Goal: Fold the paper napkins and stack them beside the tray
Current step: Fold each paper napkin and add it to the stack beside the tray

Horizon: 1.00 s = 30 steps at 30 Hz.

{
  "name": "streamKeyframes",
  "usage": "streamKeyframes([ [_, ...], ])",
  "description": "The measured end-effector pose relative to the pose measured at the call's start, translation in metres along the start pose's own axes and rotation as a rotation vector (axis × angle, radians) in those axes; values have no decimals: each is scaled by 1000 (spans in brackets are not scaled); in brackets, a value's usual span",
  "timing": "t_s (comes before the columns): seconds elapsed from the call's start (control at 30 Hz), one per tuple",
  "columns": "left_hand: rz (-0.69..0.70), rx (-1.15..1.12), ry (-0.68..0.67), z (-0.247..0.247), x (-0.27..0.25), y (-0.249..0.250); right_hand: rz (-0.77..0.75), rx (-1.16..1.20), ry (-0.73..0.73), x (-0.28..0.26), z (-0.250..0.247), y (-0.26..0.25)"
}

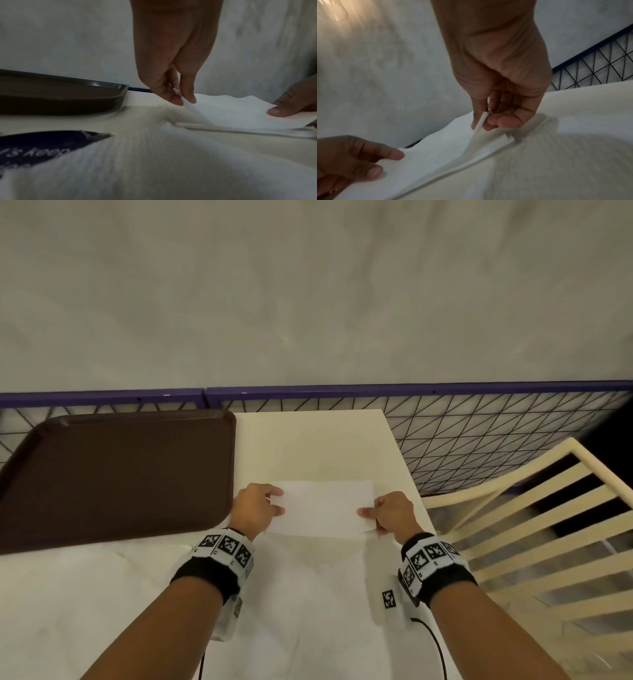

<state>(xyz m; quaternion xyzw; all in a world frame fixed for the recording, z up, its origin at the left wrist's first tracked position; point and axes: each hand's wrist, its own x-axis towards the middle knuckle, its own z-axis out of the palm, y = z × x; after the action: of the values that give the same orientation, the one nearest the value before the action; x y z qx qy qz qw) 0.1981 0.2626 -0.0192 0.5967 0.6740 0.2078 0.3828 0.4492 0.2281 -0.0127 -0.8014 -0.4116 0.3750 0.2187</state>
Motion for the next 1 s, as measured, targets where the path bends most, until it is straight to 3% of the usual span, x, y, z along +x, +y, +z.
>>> streamKeyframes([
  [0.13, 70, 142, -38, 8, -1, -10, -18, -219, 60, -4, 15, 8],
  [0.27, 187, 257, 13, 12, -6, -20, 17, -351, 114, -15, 18, 8],
  [0.4, 222, 434, 83, -1, -21, -20, -90, -473, 115, -24, 14, 9],
  [0.53, 116, 396, 197, -30, -47, -45, -144, -341, 150, -47, 0, 21],
  [0.7, -101, 530, 41, -41, -92, -74, -251, -168, 224, -118, 2, 51],
  [0.87, -118, 555, -131, -46, -112, -61, -278, -87, 83, -186, 25, 80],
  [1.0, -23, 303, -26, -62, -130, -43, -321, -71, -9, -221, 36, 77],
])
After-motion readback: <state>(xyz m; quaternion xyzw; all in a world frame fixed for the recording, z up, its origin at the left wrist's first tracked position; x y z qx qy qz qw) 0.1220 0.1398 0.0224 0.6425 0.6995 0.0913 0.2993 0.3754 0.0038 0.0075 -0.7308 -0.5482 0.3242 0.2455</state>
